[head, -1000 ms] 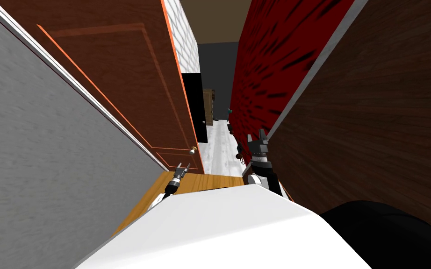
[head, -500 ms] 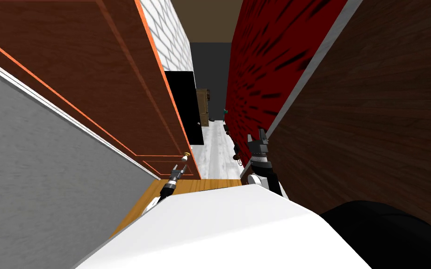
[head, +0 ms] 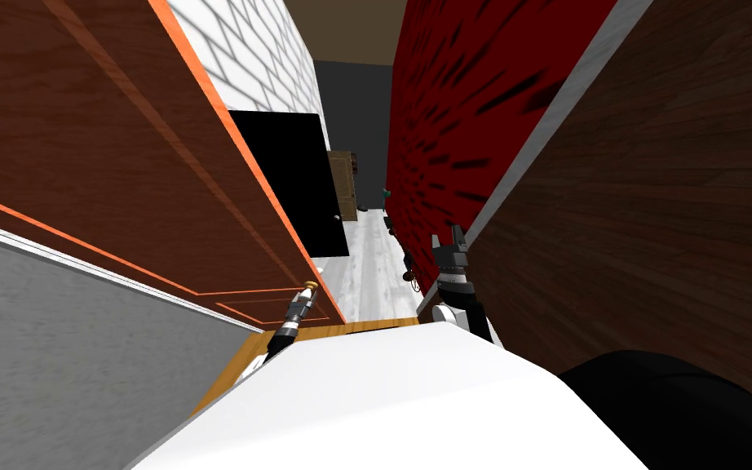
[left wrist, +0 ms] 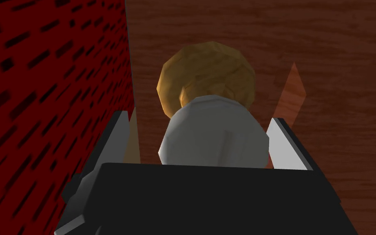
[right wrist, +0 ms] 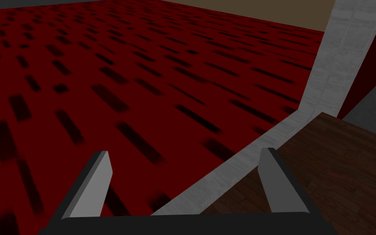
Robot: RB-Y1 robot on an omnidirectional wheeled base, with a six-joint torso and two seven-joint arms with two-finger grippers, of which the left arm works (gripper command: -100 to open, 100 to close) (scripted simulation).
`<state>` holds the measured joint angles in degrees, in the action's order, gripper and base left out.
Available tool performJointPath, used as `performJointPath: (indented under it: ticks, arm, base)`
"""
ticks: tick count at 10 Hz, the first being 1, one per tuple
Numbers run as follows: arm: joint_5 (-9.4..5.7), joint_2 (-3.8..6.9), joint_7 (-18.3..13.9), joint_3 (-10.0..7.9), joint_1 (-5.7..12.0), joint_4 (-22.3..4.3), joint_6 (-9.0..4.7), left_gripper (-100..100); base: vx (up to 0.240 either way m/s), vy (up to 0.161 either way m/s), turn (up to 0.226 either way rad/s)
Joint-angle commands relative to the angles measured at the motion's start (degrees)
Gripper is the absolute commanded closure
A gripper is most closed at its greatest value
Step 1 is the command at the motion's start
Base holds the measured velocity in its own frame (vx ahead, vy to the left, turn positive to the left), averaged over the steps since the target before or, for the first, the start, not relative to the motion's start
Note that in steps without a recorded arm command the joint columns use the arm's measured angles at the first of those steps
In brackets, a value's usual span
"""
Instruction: Pull the door open
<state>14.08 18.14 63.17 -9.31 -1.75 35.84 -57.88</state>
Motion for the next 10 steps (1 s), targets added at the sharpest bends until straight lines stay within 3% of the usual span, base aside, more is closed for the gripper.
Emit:
performJointPath:
  ticks: [1,6,10]
  arm:
    - [0.05,-0.03,-0.03,0.07,-0.03,0.10,0.15,100]
    - [0.05,-0.03,-0.03,0.07,-0.03,0.10,0.15,100]
    - [-0.69,0.15,-5.54,0.65,0.13,-0.06,0.36,100]
  base:
    - [-0.009,0.005,0.040]
    - [-0.014,0.004,-0.001]
    - [-0.014,0.008,-0.010]
